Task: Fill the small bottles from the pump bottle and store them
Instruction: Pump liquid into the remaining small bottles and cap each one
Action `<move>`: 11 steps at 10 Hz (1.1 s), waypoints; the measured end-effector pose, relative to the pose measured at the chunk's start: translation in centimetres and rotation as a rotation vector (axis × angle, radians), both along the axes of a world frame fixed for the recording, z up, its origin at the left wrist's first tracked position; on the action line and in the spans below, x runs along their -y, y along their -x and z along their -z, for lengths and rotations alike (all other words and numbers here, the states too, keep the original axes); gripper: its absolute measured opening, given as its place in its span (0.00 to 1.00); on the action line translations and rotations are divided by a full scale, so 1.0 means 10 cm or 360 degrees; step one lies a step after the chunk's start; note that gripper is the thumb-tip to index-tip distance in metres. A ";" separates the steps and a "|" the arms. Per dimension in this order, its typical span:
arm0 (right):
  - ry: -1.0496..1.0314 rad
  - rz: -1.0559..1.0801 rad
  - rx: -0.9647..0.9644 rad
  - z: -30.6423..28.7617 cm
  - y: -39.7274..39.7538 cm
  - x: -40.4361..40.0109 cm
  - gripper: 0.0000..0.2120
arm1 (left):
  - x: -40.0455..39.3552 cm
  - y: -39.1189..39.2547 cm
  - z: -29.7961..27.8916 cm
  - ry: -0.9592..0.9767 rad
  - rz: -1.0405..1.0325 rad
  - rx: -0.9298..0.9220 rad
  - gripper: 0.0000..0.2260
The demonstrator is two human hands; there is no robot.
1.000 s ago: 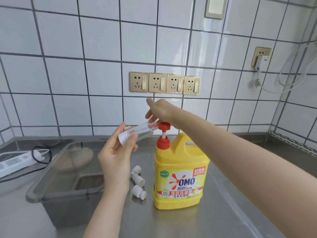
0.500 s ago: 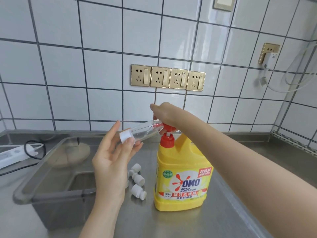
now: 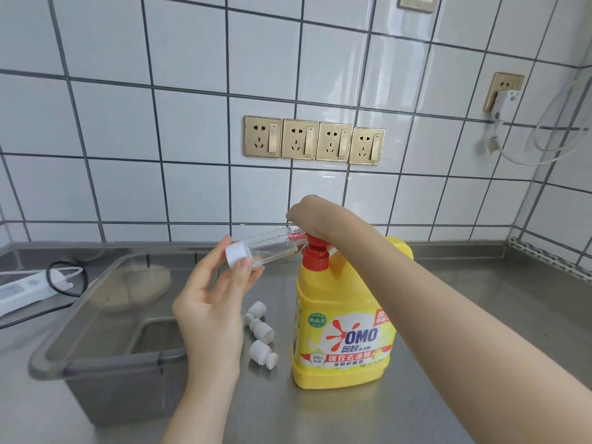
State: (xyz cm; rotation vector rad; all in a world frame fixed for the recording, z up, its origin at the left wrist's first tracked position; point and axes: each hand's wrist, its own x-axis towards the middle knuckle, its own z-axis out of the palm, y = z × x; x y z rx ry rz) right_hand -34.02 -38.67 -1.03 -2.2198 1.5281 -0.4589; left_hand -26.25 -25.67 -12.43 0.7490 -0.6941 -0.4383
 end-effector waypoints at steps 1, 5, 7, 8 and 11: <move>0.0045 0.0021 -0.0007 -0.11 0.01 -0.12 0.15 | 0.03 -0.02 0.00 0.0019 0.0063 -0.0075 0.12; 0.0223 -0.0032 0.0169 -0.30 -0.02 -0.13 0.14 | 0.01 -0.06 -0.02 0.0123 0.0172 -0.0093 0.17; 0.0121 -0.0016 0.0066 -0.21 -0.02 -0.09 0.07 | 0.04 -0.04 0.00 0.0117 0.0139 -0.0118 0.14; 0.0067 -0.0009 0.0088 -0.18 0.01 -0.08 0.12 | 0.01 -0.02 -0.03 0.0134 0.0134 -0.0105 0.13; 0.0017 0.0023 0.0031 -0.06 0.02 -0.11 0.12 | 0.02 -0.06 0.05 0.0037 0.0031 0.0062 0.07</move>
